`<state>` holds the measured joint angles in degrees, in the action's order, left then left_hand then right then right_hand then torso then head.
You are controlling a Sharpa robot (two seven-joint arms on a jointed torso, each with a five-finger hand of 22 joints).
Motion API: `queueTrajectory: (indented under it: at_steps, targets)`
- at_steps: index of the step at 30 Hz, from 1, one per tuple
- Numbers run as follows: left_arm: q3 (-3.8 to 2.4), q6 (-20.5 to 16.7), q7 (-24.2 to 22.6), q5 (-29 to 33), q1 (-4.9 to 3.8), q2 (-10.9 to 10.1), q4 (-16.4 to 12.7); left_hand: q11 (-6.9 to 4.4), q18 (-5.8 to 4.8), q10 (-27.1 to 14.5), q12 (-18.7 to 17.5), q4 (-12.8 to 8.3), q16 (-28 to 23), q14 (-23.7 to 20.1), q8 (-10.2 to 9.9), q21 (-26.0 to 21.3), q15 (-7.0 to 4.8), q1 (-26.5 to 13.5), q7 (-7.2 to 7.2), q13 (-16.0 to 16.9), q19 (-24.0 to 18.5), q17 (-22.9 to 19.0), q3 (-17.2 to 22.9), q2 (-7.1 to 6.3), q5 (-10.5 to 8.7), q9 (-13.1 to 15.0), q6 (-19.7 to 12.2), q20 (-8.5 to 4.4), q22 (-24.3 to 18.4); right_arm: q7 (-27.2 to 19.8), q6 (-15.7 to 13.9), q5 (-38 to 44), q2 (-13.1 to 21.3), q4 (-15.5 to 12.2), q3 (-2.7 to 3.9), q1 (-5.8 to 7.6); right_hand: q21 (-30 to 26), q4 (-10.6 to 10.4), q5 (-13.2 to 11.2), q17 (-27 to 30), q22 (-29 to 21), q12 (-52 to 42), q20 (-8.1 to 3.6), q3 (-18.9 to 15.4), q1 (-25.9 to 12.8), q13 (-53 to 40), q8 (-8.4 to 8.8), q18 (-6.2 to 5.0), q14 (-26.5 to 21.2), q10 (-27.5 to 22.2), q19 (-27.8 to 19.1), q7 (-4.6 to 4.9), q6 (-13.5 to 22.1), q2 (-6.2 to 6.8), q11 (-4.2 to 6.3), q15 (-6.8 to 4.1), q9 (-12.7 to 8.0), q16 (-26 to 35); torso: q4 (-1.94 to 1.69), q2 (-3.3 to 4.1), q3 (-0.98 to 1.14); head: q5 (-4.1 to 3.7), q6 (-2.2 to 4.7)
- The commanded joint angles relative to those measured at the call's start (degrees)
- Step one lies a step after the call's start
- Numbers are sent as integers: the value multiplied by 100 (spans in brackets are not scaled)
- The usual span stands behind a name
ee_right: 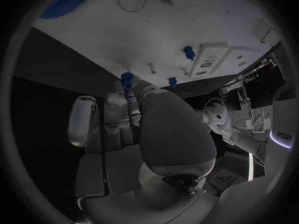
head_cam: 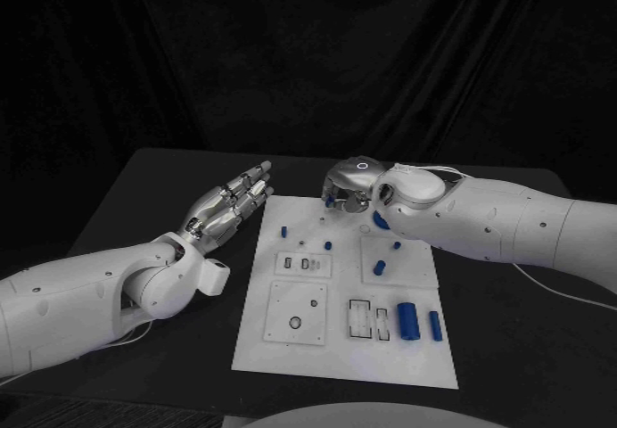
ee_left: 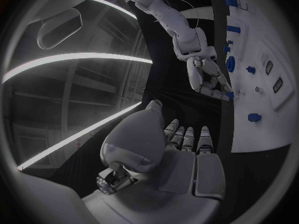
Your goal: Assemble the parts on the task board
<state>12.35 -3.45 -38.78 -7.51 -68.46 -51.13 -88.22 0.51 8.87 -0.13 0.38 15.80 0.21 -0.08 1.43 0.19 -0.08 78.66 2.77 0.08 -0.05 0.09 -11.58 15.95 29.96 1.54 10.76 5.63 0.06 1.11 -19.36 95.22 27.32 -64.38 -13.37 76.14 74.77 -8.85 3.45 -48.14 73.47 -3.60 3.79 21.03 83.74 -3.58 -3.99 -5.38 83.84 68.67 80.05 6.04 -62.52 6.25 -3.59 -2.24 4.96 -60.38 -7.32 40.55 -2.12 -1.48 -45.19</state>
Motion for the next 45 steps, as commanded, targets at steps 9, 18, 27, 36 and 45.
queueTrajectory:
  at_steps: [9, 18, 27, 36, 45]
  targets:
    - [-5, 106, -269, -19, -8, 30, 11, 18, 88, 13, -38, 19, -21, 8, 34, -19, 27, 81, 9, -8, 5, -9, 27, 3, 17, 10, 36, 37, -6, 135, 183, 12, -84, 84, 5, -37, -54, -47, -22, 23, -10, 26, 18, -5, -78, 9, 43, 83, -68, -91, -46, -10, 83, 20, 12, -18, -18, 44, -1, -3, -5, -15, -14]
    - [-5, 122, -248, -19, -8, 38, 26, 43, 92, 13, -38, 16, -21, 8, 42, -19, 46, 93, 33, -8, 5, -9, 40, 11, 27, 15, 68, 56, -6, 276, 483, 12, -113, 123, 6, -62, -264, -140, -29, 245, -142, 18, 56, -184, -256, 3, 52, 43, -255, -583, -208, -91, 613, 135, -70, 42, -118, 219, 12, -7, -4, 13, -35]
    - [-5, 122, -234, -19, -8, 32, 35, 47, 92, 13, -38, 15, -21, 8, 42, -19, 48, 95, 36, -8, 5, -9, 42, 11, 28, 15, 67, 58, -6, 348, 502, 12, -81, 116, 6, -70, -567, -44, 28, 493, -260, 14, 140, -889, -447, -7, 76, -11, -535, -1573, -409, -406, 2124, 23, -145, 115, -159, 340, 14, -4, -1, 18, -34]
    - [-5, 102, -232, -19, -8, -12, 20, 53, 93, 13, -38, 12, -21, 8, 43, -19, 52, 99, 42, -8, 5, -9, 45, 10, 29, 15, 72, 64, -6, 185, -394, -6, 187, -121, 55, 9, -744, -44, 78, 688, -344, -1, 163, -1131, -395, -14, 47, -49, -641, -1816, -500, -352, 2176, -53, -146, 130, -142, 463, 15, -13, -3, 63, 9]
    - [-5, -98, -311, -19, -8, -108, -15, -132, 130, 13, -38, 85, -21, 8, -53, -19, -63, -25, -475, -8, 5, -9, -48, -45, -182, -62, -513, -5, -6, 371, -288, -30, 1025, -1230, 86, 457, -756, -207, 13, 660, -295, -38, 146, -1347, -502, -45, 76, -44, -591, -1520, -450, -211, 2271, -106, -126, 114, -159, 405, 36, -12, -13, 101, 46]
